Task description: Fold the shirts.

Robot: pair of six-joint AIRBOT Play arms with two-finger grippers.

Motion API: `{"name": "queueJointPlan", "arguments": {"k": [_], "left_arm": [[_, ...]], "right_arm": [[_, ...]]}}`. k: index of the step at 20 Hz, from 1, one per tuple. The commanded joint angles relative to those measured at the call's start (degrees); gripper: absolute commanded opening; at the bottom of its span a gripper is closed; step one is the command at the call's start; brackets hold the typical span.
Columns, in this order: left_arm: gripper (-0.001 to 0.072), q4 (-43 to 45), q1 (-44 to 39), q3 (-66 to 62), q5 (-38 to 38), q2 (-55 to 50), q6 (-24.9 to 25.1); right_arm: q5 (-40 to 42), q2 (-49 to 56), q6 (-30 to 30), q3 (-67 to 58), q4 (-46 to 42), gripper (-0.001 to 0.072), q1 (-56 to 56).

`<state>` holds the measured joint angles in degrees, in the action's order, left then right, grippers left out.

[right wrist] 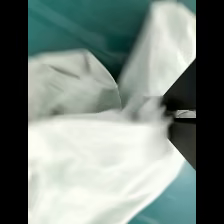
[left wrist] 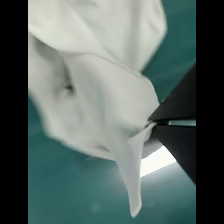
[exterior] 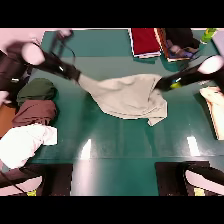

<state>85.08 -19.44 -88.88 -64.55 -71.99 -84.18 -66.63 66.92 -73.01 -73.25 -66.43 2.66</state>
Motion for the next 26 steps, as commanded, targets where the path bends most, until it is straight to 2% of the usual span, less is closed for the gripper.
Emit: {"name": "queueJointPlan", "arguments": {"k": [1,7,10,13,17,21,24,26], "left_arm": [[0.0029,2.3,0.0,-11.0,0.7,10.4,-1.1],[0.0028,1.3,0.0,-24.1,5.0,26.8,-2.8],[0.0028,1.3,0.0,-29.3,7.9,29.1,-2.8],[0.0028,1.4,0.0,-29.3,9.2,28.3,-2.8],[0.0028,2.0,0.0,-25.9,7.3,20.9,-2.3],[0.0029,4.7,0.0,-24.0,0.9,4.7,-0.9],[0.0029,8.9,0.0,-24.0,0.9,-10.0,-0.9],[0.003,9.0,0.0,-24.0,2.0,-18.4,-0.9]], "right_arm": [[-1.9,-10.2,-2.5,-11.9,-3.0,0.0019,-5.0],[-3.6,-22.1,-3.7,-27.1,-3.2,0.0018,-13.4],[-6.2,-22.9,-5.0,-34.0,-3.2,0.0017,-19.4],[-12.0,-19.3,-6.5,-40.9,-2.1,0.0016,-24.8],[-17.4,-10.4,-9.7,-45.2,-2.2,0.0016,-22.6],[-17.7,-1.0,-13.3,-32.5,-6.2,0.0016,-13.2],[-13.5,7.2,-14.6,-23.1,-12.2,0.0016,-9.4],[-9.7,12.2,-14.6,-20.5,-12.2,0.0017,-8.3]]}}
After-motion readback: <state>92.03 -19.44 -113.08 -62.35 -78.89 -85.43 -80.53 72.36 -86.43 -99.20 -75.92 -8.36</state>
